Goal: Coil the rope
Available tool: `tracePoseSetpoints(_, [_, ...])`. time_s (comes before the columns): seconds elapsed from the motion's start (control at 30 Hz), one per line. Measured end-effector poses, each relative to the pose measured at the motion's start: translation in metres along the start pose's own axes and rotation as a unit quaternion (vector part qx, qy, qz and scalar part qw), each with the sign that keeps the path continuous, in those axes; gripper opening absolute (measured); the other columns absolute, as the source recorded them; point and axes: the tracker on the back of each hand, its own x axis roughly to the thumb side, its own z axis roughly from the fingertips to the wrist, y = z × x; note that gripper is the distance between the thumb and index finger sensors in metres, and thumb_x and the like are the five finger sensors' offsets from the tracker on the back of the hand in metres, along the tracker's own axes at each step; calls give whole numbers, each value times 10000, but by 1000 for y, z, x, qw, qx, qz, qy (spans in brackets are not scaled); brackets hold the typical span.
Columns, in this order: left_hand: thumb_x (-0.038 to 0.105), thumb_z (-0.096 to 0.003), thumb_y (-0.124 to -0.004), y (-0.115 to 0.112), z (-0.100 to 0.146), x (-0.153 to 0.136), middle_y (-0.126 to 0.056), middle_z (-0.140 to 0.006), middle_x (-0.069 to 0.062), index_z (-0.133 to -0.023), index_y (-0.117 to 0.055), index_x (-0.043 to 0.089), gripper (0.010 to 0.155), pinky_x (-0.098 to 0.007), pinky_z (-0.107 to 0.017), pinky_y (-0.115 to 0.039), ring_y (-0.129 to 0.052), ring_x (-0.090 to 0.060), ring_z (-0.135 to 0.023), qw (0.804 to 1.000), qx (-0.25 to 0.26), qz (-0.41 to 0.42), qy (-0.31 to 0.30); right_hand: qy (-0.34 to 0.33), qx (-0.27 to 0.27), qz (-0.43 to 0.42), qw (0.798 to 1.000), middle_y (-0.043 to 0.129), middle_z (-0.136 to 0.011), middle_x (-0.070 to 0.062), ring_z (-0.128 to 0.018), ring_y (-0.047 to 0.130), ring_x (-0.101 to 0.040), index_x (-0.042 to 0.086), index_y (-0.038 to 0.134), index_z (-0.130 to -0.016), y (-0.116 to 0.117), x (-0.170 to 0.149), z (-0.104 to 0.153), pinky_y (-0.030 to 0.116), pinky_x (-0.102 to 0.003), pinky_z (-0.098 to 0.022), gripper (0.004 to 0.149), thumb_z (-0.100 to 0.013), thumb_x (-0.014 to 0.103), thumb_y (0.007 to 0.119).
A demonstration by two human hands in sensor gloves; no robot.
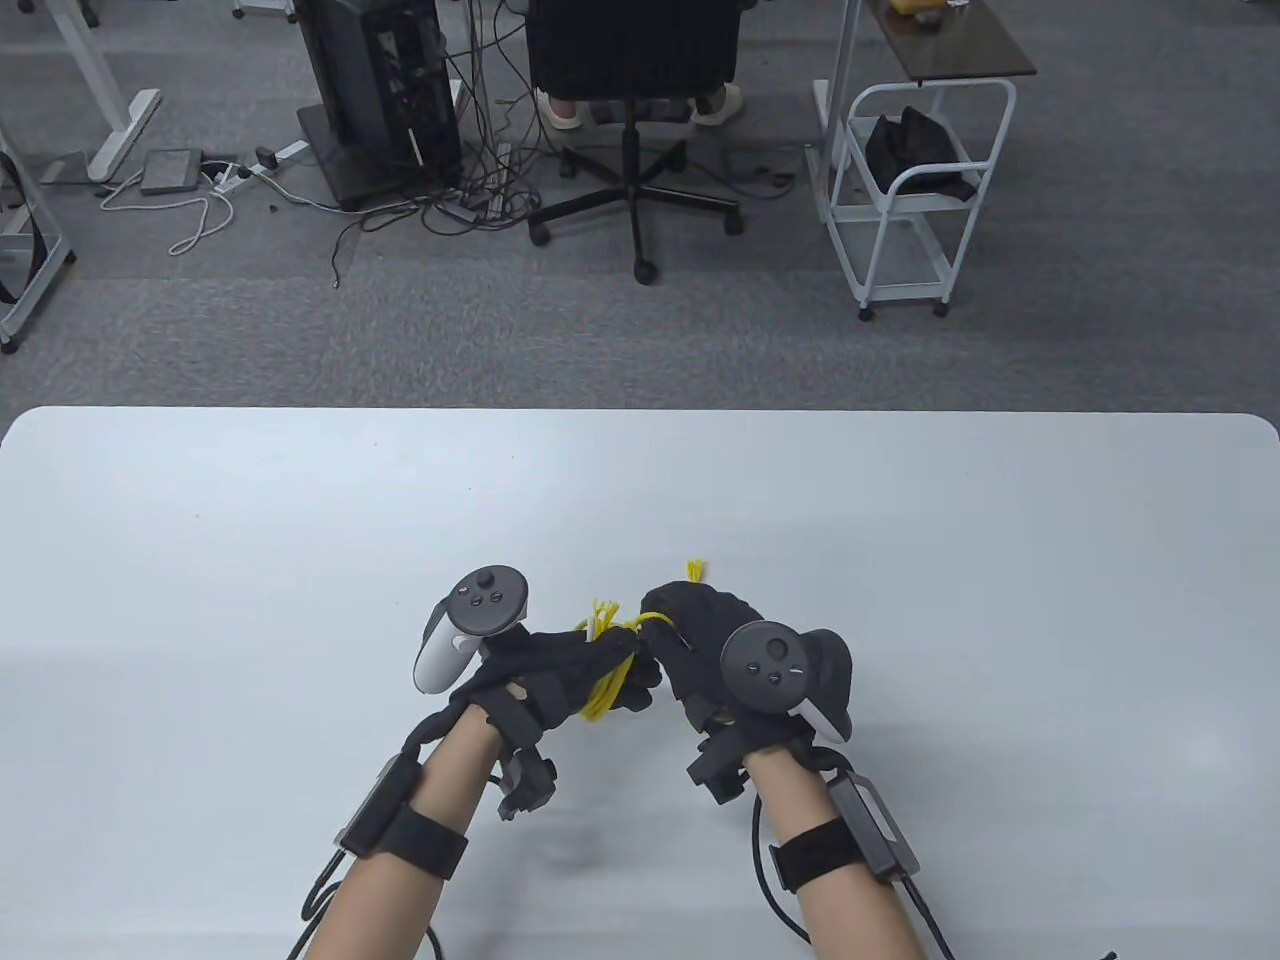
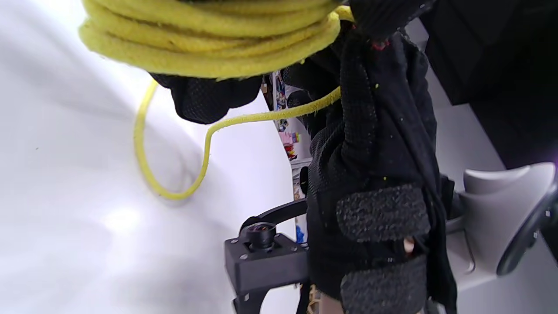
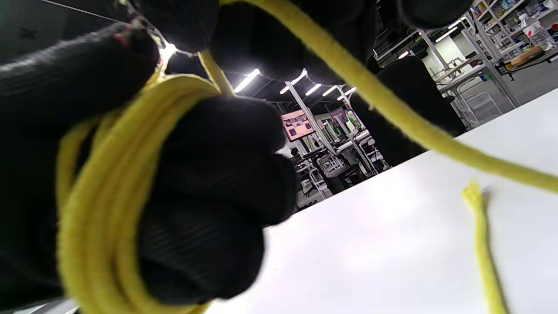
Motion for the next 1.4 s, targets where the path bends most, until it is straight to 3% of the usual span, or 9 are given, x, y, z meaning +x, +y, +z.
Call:
tracePoseSetpoints(0.23, [516,-631,-525,10,8,4,-732,-1092,-261,-1133,-566,62,678,-441,-681,-692,-872,-398,-901,992,93,62,-50,-36,-7,31,999,738,-988,-174,-803,805,-429,144,692,-959,7,17,2,574,-686,-642,428,-598,372,698])
tracePoseSetpoints(0.43, [454,-619,-660,17,14,8,-723,-1106,-211,-1127,-549,103,626,-412,-696,-700,-869,-352,-925,985,149,60,-62,-66,4,65,996,758,-974,-170,-783,823,-419,145,711,-949,13,28,4,582,-679,-641,424,-597,382,695])
tracePoseSetpoints(0.73, [399,-595,-735,19,19,15,-799,-1079,-127,-1092,-621,179,555,-374,-697,-732,-912,-283,-912,974,200,40,-95,-67,52,70,994,804,-935,-167,-745,852,-413,150,751,-917,20,24,2,599,-672,-634,412,-599,404,691])
tracePoseSetpoints(1.1, [428,-575,-758,15,16,18,-928,-979,-68,-1039,-721,219,509,-317,-636,-819,-1022,-206,-808,973,157,81,-151,-34,105,40,993,795,-949,-174,-756,846,-420,153,753,-918,28,8,0,597,-676,-632,412,-600,406,686])
tracePoseSetpoints(1.2, [466,-584,-729,12,13,17,-958,-947,-86,-1020,-761,206,509,-327,-618,-827,-1039,-219,-780,972,113,119,-170,-27,115,46,992,785,-961,-171,-767,841,-422,156,744,-933,30,3,0,594,-677,-635,422,-598,407,690])
tracePoseSetpoints(1.4, [525,-588,-685,6,9,20,-1027,-861,-87,-955,-847,216,507,-332,-572,-845,-1078,-223,-695,976,64,101,-180,-20,123,62,990,771,-978,-165,-786,830,-422,166,731,-945,30,-3,0,583,-684,-641,420,-595,397,701])
